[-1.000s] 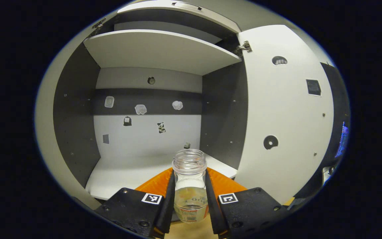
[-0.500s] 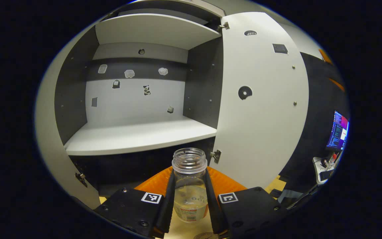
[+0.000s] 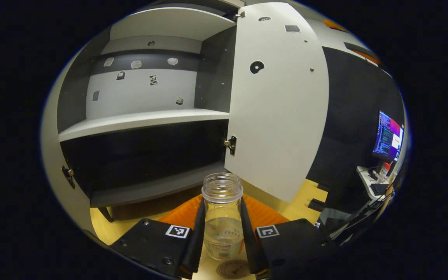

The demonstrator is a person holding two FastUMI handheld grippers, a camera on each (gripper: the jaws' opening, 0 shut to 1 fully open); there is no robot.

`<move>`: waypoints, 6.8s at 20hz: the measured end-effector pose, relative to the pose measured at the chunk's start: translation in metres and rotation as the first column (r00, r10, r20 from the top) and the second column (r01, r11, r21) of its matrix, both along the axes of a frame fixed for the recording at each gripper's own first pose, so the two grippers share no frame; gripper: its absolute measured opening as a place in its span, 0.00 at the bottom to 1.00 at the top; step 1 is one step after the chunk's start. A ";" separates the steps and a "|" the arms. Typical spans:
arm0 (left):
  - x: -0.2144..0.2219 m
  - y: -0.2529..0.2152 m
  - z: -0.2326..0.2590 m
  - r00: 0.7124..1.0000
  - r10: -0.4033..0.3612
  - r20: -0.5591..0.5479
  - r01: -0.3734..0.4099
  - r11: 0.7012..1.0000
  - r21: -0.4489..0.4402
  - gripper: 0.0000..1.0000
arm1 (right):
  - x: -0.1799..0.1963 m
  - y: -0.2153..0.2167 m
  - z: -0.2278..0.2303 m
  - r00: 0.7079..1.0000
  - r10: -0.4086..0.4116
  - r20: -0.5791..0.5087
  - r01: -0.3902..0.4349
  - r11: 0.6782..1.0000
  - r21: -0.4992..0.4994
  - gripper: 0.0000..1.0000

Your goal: Grasp the bottle in the cabinet with the left hand and place it on the coaster, then close the right door with the right hand and the left door with the left hand.

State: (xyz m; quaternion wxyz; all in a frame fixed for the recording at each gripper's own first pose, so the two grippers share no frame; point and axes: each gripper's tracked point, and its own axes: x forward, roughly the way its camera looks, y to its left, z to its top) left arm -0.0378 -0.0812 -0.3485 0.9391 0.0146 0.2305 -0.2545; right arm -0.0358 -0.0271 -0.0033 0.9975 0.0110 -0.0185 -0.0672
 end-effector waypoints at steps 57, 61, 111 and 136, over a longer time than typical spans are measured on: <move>-0.098 0.000 0.048 0.994 -0.078 0.075 0.080 0.997 -0.021 0.69 | -0.013 -0.007 -0.031 0.997 0.004 -0.076 0.001 0.998 0.068 0.94; -0.082 0.007 0.108 0.982 -0.041 0.185 0.049 0.998 -0.038 0.77 | -0.017 -0.008 -0.033 0.997 -0.001 -0.077 0.007 0.996 0.085 0.98; 0.039 0.060 0.280 0.849 0.388 0.359 -0.348 0.922 -0.171 0.93 | 0.066 -0.078 -0.041 0.997 -0.058 -0.047 0.062 0.994 0.086 0.98; 0.062 0.036 0.270 0.874 0.361 0.325 -0.328 0.932 -0.156 0.93 | 0.067 -0.098 -0.040 0.999 -0.023 -0.028 0.026 0.993 0.113 0.98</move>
